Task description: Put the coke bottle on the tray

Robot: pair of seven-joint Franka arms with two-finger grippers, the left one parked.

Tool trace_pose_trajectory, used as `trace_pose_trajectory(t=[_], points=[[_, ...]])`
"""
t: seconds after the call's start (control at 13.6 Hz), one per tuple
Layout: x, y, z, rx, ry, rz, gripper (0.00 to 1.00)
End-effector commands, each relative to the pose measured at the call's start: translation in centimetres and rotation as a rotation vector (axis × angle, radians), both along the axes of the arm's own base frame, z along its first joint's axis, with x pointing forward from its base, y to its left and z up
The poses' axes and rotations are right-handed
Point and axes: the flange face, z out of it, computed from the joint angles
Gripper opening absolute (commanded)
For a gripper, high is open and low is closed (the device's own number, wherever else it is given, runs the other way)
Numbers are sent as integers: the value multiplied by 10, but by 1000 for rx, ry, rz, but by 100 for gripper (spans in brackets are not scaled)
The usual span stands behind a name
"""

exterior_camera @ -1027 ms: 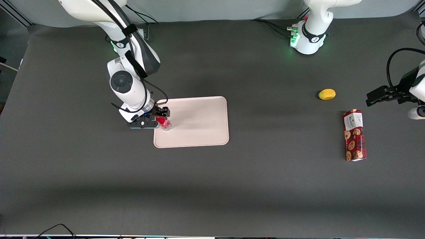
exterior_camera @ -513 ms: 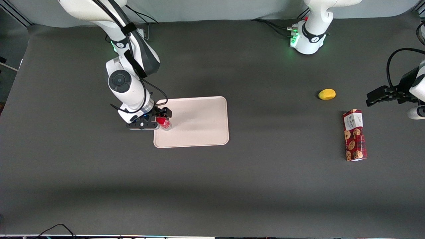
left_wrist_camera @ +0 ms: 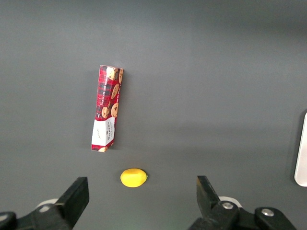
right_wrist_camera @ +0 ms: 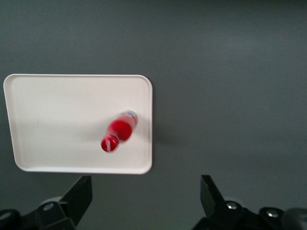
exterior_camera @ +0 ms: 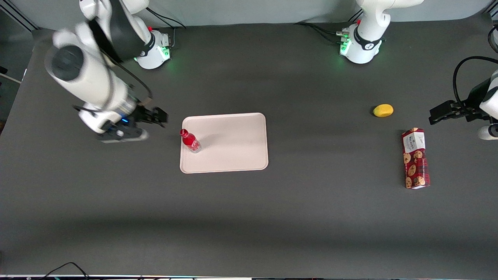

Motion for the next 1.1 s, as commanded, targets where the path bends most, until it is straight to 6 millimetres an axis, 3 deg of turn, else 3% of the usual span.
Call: trace_pose_trajectory(t=[0.0, 0.15, 0.29, 0.66, 1.03], points=[[-16, -61, 63, -14, 45, -46, 100], [-14, -120, 89, 2, 45, -71, 100], [-12, -172, 92, 21, 35, -77, 100], [-3, -194, 83, 12, 16, -117, 100], [19, -219, 77, 11, -10, -172, 100]])
